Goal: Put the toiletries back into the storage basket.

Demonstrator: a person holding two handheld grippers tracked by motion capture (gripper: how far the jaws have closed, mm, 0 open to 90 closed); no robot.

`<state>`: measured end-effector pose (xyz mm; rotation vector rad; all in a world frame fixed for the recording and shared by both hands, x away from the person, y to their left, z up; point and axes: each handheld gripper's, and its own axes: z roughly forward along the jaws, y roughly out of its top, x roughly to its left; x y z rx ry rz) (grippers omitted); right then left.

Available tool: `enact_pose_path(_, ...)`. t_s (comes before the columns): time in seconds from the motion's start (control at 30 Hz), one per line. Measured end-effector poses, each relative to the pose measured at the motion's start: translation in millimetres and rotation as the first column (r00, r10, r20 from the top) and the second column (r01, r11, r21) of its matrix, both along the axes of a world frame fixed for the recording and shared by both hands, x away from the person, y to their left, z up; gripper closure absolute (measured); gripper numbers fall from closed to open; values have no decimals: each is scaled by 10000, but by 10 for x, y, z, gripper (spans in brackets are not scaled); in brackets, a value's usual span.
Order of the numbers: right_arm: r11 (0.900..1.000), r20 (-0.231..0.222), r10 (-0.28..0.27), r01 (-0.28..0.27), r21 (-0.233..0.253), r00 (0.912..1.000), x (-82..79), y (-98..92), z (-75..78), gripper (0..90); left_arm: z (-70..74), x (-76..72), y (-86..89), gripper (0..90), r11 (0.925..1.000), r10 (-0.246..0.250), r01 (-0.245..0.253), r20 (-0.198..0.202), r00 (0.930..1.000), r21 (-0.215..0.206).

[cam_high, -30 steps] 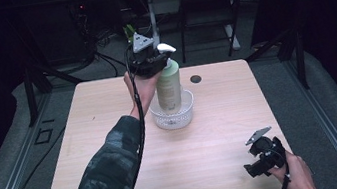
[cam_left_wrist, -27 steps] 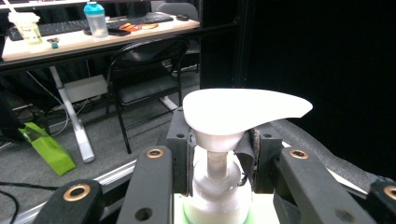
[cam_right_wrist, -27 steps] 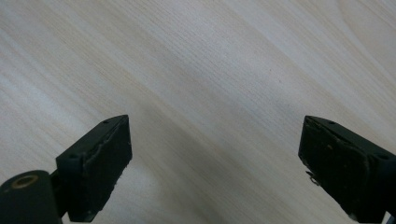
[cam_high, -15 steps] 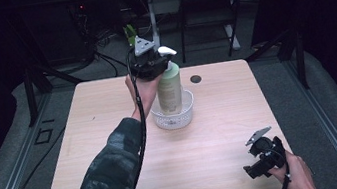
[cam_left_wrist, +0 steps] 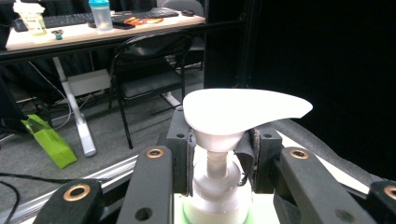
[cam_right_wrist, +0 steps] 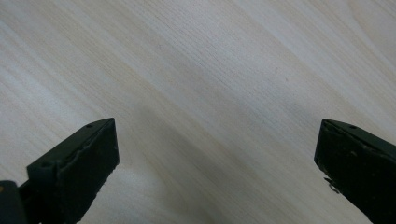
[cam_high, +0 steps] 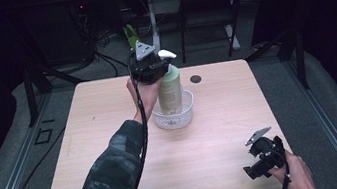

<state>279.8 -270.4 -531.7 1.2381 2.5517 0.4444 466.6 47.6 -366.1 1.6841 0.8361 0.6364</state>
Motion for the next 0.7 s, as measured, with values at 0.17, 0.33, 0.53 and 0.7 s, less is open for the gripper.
enact_pose_path(0.17, 10000, -49, -52, 52, 31, 10000, -1, 0, 0, 0, -29, -3, -6, 678, 10000, 33, -33, 12, 10000, 51)
enact_pose_path(0.33, 10000, -74, -93, 93, -12, 9999, 2, 2, -2, 0, -81, -4, -22, 678, 9999, 107, -107, 29, 9999, 106)
enact_pose_path(0.53, 10000, -73, -85, 85, -17, 9999, 1, 1, -1, 3, -126, 2, -25, 678, 9998, 193, -193, -1, 9998, 78)
enact_pose_path(0.7, 10000, -53, -79, 79, 1, 10000, -1, 3, 1, 4, -164, 4, -25, 678, 9996, 261, -260, -52, 9996, 145)
